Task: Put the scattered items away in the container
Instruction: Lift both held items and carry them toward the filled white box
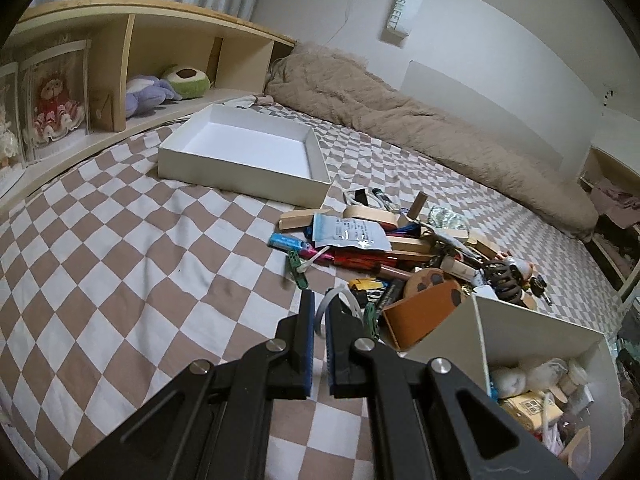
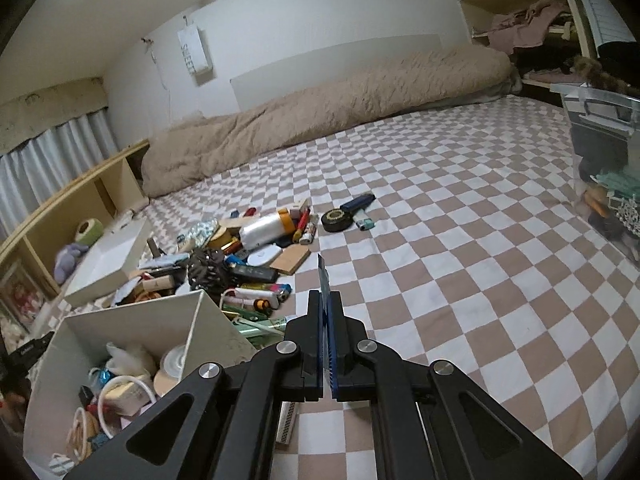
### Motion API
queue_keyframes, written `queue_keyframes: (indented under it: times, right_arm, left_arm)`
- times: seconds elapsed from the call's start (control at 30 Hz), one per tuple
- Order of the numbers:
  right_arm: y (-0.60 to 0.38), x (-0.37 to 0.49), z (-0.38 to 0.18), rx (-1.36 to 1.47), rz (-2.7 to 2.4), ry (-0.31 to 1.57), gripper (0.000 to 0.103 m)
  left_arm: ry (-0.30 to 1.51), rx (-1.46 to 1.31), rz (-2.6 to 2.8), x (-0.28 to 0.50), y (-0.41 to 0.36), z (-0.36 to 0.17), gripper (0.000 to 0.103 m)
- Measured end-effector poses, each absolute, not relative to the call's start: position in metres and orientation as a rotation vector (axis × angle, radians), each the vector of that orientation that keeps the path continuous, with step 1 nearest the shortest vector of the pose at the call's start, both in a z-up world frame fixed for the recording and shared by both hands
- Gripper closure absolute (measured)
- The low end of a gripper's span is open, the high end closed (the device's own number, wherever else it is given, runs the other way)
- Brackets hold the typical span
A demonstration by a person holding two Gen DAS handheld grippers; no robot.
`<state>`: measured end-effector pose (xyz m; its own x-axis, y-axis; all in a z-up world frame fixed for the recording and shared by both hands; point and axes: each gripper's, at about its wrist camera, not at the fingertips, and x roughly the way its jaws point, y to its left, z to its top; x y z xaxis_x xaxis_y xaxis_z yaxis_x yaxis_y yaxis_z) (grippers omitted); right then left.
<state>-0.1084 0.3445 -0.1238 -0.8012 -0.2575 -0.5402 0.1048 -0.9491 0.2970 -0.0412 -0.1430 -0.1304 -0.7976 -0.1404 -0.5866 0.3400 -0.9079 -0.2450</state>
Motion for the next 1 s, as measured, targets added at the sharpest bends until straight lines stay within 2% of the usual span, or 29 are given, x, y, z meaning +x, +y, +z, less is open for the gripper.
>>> queue_keyframes:
  times: [0.27,0.57,1.0]
  right_arm:
    - [0.342,-0.100,-0.118,0.858,-2.779,-0.396,0.099]
    - [0.345,-0.087,-0.085,0.746,-2.797,-0.399,0.099]
    - [0.330,-0.052,-0.028,0.574,-2.786,-0.284,0.099]
  left_arm:
    - [0.482,0.776,-2.740,-0.022,-0.139,-0.108,0.098]
    - [0.420,0.655,-2.840,0.004,-0.125,-0.054,0.098]
    - [0.359,0.617,-2.981,0.025,-0.084,-0.016,0.098]
